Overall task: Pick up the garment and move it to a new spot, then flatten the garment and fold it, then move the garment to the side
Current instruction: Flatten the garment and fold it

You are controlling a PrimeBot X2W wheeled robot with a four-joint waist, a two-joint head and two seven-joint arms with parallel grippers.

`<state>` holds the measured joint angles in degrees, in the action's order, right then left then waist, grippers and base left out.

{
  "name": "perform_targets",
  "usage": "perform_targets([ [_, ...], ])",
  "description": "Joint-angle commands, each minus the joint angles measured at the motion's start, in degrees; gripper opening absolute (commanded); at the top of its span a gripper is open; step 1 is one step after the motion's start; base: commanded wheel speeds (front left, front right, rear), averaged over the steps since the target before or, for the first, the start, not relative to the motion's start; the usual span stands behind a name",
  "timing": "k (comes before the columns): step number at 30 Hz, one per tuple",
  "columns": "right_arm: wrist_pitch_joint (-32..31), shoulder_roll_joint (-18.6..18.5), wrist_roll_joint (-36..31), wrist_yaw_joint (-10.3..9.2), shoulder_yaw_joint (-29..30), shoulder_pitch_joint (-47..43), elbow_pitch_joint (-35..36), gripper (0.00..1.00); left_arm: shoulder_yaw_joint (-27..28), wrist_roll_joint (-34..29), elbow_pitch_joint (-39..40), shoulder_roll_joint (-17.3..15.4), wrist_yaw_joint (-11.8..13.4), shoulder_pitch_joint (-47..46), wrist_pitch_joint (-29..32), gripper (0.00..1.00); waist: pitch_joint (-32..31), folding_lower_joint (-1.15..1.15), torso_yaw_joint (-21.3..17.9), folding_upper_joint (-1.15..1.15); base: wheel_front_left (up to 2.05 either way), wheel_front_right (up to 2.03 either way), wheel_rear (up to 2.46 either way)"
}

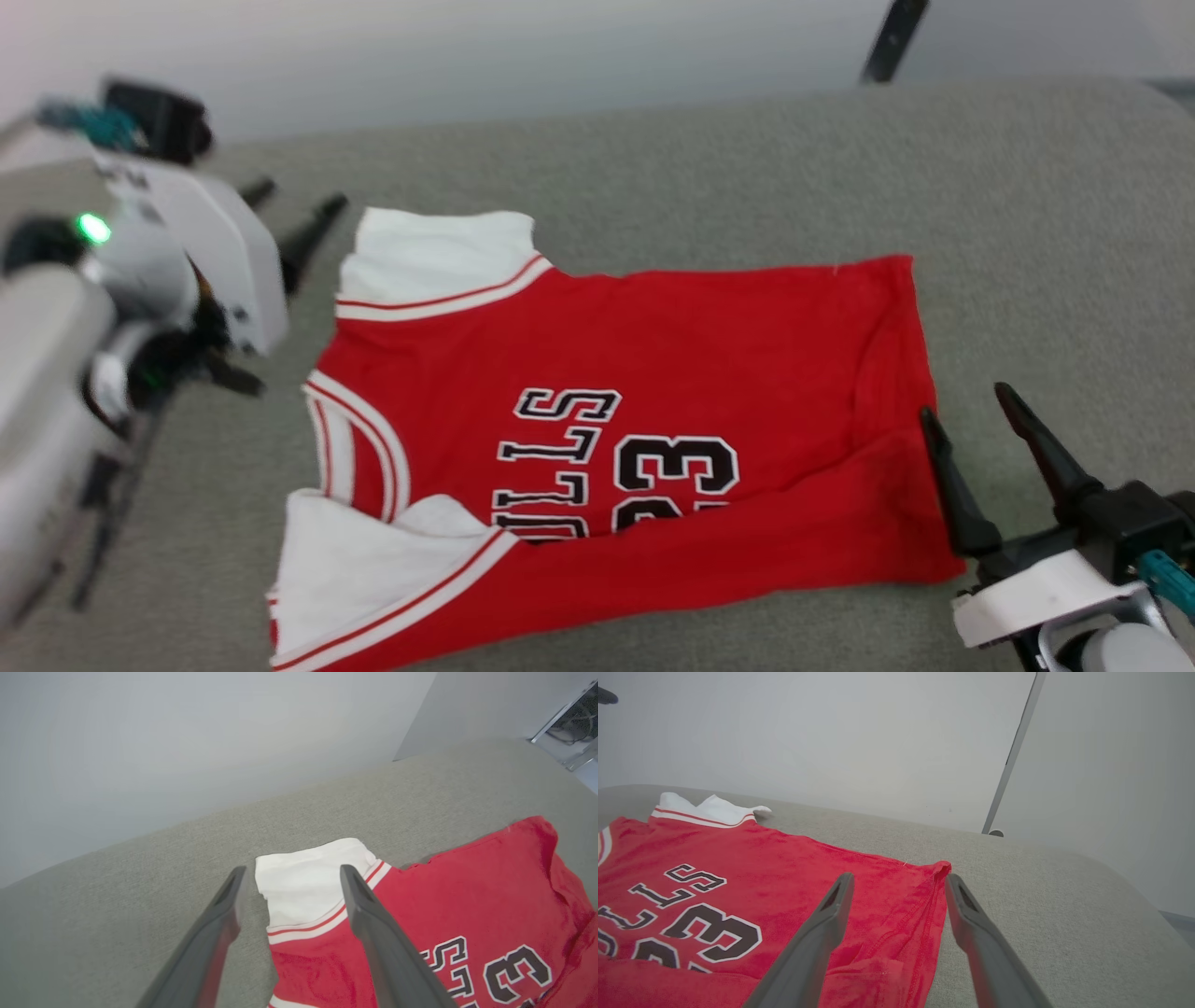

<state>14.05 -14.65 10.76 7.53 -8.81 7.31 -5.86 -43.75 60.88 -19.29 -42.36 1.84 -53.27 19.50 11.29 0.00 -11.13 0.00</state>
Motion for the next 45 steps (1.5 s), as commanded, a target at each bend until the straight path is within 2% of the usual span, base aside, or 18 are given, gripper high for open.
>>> perform_targets([
  [1,0.3,0.5,0.0,-0.10,-0.4,1.0,-0.2,1.00,-0.2,-0.8,-0.8,-0.3,-0.8,-1.8,1.0,1.00,5.3,0.00,-4.8,0.00,0.00,0.00,0.00],
  [9,1.1,2.7,-0.3,-0.10,-1.3,3.1,-1.0,1.00,-2.8,-2.3,-8.4,-1.2,-5.9,-12.5,11.3,1.00,11.3,0.00,-8.1,0.00,0.00,0.00,0.00],
  [16,1.2,4.1,0.2,-0.10,-2.1,4.4,-0.3,1.00,-5.4,-3.5,-13.4,-1.1,-8.0,-18.4,18.3,1.00,15.3,0.00,-9.8,0.00,0.00,0.00,0.00],
  [22,1.2,4.9,0.5,-0.10,-2.5,4.7,-0.2,1.00,-7.7,-4.4,-15.9,-1.4,-9.0,-21.3,21.3,1.00,17.4,0.00,-10.5,0.00,0.00,0.00,0.00],
  [32,1.2,4.9,1.2,-0.10,-3.4,5.3,-0.2,1.00,-11.1,-5.0,-22.3,-0.8,-9.0,-22.5,27.0,1.00,18.7,0.00,-10.3,0.00,0.00,0.00,0.00],
  [45,1.2,4.9,1.5,-0.10,-4.7,6.4,-0.9,1.00,-14.2,-5.0,-29.7,2.3,-4.9,-24.6,39.5,1.00,19.8,0.00,-11.1,0.00,0.00,0.00,0.00],
])
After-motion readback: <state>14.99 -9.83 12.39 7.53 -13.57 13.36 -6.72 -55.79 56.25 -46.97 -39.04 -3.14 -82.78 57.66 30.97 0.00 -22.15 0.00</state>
